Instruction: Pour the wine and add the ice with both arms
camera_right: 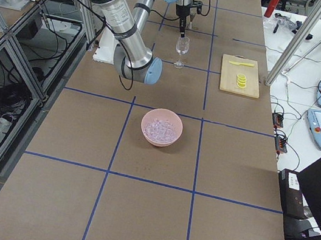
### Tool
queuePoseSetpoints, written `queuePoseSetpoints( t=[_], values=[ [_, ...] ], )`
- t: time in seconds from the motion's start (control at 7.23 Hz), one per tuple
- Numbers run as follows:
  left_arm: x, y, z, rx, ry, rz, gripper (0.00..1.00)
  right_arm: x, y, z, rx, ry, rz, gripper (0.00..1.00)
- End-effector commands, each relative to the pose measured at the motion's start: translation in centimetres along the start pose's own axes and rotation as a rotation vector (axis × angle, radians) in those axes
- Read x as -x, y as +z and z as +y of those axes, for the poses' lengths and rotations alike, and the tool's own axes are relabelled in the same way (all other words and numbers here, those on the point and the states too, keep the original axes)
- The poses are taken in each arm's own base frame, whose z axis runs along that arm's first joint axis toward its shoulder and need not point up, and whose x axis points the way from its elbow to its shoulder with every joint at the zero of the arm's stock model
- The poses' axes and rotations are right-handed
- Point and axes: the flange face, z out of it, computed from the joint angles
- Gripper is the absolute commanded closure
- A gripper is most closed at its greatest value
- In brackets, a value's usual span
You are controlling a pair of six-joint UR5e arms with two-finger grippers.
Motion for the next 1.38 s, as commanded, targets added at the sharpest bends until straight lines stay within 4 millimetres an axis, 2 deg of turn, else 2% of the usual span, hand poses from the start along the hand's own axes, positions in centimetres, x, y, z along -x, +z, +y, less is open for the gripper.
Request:
queuePoseSetpoints(
  t=[0.0, 0.14, 0.28, 0.41, 0.55, 0.97, 1.11, 1.24],
  values=[
    [0.0, 0.0, 0.0, 0.000, 0.000, 0.000, 0.00, 0.1, 0.1, 0.1, -0.002, -0.004, -0.004, 0.98],
    [0.0, 0.0, 0.0, 0.000, 0.000, 0.000, 0.00, 0.2, 0.0, 0.1, -0.001, -0.004, -0.006, 0.69],
    [0.1, 0.1, 0.0, 0.001, -0.002, 0.000, 0.00, 0.4, -0.3, 0.2, -0.002, -0.004, -0.010, 0.21],
    [0.1, 0.1, 0.0, 0.001, 0.000, 0.000, 0.00, 0.5, -0.3, 0.2, 0.000, -0.004, -0.011, 0.06],
    [0.1, 0.1, 0.0, 0.001, 0.000, 0.000, 0.00, 0.4, -0.2, 0.2, 0.000, -0.004, -0.010, 0.02],
    [0.0, 0.0, 0.0, 0.000, 0.000, 0.000, 0.00, 0.3, -0.5, 0.3, 0.004, -0.007, -0.016, 0.00],
    [-0.3, -0.3, 0.0, -0.003, 0.004, -0.002, 0.00, -1.2, -0.4, -0.2, -0.002, -0.007, -0.010, 0.00],
    [0.0, 0.1, 0.2, 0.009, -0.004, -0.003, 0.00, -5.1, -0.6, -1.6, -0.014, 0.010, -0.009, 0.00]
  ],
)
